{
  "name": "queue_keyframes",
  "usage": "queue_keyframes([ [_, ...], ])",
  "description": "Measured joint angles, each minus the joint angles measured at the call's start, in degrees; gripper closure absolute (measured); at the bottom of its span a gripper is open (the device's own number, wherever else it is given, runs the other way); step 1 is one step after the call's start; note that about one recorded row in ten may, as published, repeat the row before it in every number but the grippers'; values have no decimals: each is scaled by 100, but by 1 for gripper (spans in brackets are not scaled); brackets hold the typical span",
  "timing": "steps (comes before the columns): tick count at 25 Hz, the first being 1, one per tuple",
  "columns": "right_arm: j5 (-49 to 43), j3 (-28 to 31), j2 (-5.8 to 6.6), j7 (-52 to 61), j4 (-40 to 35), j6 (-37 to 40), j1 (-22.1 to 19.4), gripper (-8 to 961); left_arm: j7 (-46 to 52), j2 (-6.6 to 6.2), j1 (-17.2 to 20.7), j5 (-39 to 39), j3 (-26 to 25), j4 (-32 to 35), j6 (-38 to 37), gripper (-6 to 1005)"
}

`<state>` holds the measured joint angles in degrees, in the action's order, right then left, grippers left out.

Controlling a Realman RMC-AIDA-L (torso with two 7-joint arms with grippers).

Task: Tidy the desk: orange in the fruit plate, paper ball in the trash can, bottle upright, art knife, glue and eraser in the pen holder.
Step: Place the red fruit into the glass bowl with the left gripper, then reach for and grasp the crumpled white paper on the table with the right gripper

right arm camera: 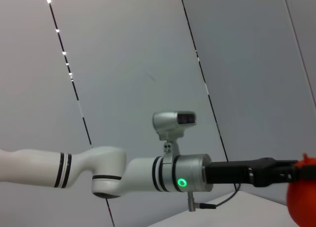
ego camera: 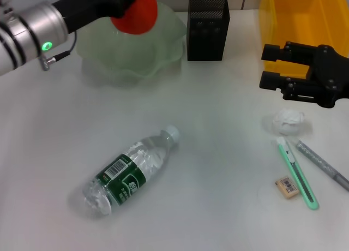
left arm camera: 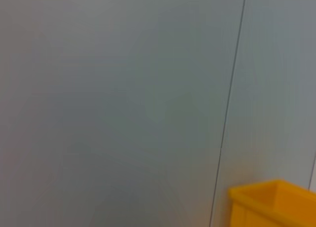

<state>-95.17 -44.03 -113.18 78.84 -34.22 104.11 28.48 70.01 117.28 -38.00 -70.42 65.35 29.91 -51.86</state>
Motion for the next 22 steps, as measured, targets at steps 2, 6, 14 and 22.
queue_keyframes([
  [2,0,0,-2,-3,2,1,-25,237,139,30,-54,-270,1,11,130,722],
  [6,0,1,-2,-8,3,2,-30,237,411,50,-34,-470,-39,75,272,653],
  [14,-2,78,-2,18,3,-7,20,236,460,111,776,-443,-598,698,-1257,345],
  [22,-11,86,-6,372,-105,-333,77,236,-672,146,1416,-412,-626,-171,-3427,218],
])
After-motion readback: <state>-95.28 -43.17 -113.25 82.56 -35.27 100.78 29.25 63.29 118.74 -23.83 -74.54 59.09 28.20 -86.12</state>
